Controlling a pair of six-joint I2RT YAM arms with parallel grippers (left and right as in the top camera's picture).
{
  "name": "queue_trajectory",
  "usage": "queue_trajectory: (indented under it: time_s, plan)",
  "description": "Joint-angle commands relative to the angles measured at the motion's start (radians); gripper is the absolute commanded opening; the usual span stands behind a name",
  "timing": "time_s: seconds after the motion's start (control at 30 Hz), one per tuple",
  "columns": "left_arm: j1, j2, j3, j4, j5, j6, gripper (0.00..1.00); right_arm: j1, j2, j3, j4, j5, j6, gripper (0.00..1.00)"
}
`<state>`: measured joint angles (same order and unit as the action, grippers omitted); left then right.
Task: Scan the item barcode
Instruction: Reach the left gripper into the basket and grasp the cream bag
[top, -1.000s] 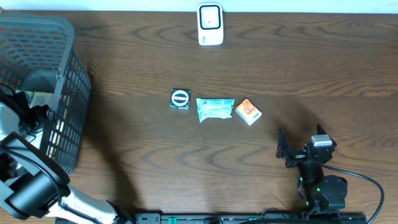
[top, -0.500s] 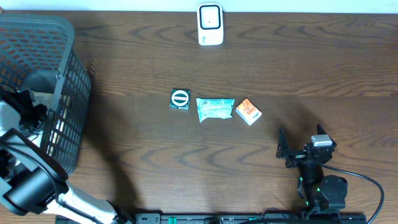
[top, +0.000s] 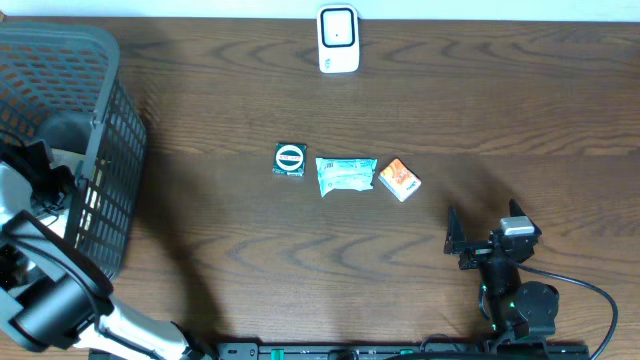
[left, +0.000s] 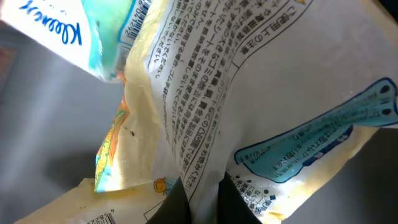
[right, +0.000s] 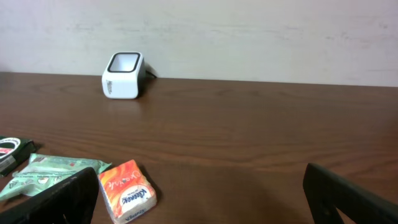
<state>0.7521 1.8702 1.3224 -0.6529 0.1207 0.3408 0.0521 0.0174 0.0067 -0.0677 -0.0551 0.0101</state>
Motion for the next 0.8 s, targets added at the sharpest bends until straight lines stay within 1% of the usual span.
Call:
queue_trajectory:
  time_s: [0.0, 0.07, 0.2, 0.37, 0.47, 0.63, 0.7, 0.77]
  plan:
    - [0.008, -0.148, -0.002, 0.017, 0.000, -0.005, 0.07, 0.008, -0.004, -0.001, -0.004, -0.004, -0.004, 0.99]
    - [0.008, -0.213, -0.002, 0.032, 0.034, -0.013, 0.07, 0.008, -0.004, -0.001, -0.004, -0.004, -0.004, 0.99]
    - [0.008, -0.344, -0.002, 0.069, 0.078, -0.073, 0.07, 0.008, -0.004, -0.001, -0.004, -0.004, -0.004, 0.99]
    - [0.008, -0.494, -0.002, 0.103, 0.162, -0.089, 0.07, 0.008, -0.004, -0.001, -0.004, -0.004, -0.004, 0.99]
    - [-0.001, -0.578, -0.002, 0.148, 0.179, -0.177, 0.07, 0.008, -0.004, -0.001, -0.004, -0.004, -0.004, 0.99]
    - [-0.038, -0.723, -0.002, 0.293, 0.179, -0.375, 0.07, 0.008, -0.004, -0.001, -0.004, -0.003, -0.004, 0.99]
    - [-0.070, -0.789, -0.002, 0.362, 0.179, -0.460, 0.07, 0.008, -0.004, -0.001, -0.004, -0.004, -0.004, 0.99]
    - [-0.110, -0.845, -0.002, 0.406, 0.186, -0.517, 0.07, 0.008, -0.004, -0.001, -0.004, -0.004, -0.004, 0.99]
